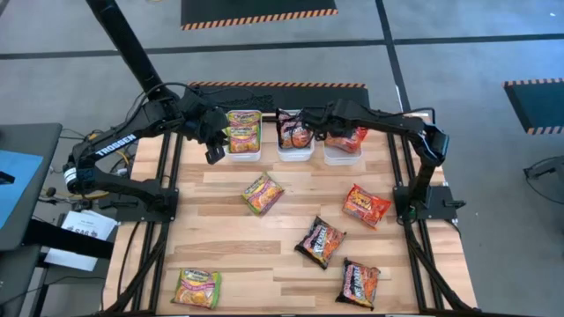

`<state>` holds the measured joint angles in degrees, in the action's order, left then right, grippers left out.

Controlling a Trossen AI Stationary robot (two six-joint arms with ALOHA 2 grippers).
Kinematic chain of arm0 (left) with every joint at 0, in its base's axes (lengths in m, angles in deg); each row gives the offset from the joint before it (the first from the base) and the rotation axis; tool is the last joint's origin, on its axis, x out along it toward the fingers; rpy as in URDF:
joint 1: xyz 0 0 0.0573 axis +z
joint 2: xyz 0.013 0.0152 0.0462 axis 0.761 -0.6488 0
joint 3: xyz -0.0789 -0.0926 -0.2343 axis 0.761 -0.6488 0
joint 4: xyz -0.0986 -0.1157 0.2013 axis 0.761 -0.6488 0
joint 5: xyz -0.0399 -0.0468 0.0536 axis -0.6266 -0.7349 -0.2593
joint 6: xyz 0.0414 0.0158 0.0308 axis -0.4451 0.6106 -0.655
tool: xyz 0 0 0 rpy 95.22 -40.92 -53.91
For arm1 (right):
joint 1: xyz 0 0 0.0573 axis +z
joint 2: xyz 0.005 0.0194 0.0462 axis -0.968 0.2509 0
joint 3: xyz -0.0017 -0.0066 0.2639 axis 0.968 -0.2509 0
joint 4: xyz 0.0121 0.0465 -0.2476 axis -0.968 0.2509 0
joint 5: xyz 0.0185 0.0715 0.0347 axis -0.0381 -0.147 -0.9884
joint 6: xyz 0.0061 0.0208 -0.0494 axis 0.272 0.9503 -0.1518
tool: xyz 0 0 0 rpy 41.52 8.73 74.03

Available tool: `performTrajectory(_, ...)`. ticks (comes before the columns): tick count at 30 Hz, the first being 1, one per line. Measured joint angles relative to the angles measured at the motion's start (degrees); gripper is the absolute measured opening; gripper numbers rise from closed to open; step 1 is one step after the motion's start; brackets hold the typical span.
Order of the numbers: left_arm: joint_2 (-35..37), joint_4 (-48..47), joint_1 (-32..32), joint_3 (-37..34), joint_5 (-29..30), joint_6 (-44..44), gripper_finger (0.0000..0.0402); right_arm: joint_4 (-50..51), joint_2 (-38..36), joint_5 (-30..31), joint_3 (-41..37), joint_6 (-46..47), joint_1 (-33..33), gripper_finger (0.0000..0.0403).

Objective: Sort Maruchan noodles
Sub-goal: Put the orange noodle pack into the right white bin

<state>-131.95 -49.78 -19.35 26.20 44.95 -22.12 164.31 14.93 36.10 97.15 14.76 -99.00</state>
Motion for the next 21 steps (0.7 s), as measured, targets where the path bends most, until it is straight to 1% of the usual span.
performTrajectory(5, 0.0, -0.02, 0.0, 0.0, 0.0, 0.0, 0.009, -0.02, 0.0, -0.31, 0.0, -1.12, -1.37, 0.0104)
performTrajectory(10, 0.0, -0.04, 0.0, 0.0, 0.0, 0.0, 0.009, -0.05, 0.0, -0.66, 0.0, -1.58, -1.42, 0.0125)
performTrajectory(21, 0.0, -0.08, 0.0, 0.0, 0.0, -0.45, 0.009, -0.5, 0.0, -3.15, 0.02, -1.69, -1.4, 0.0139)
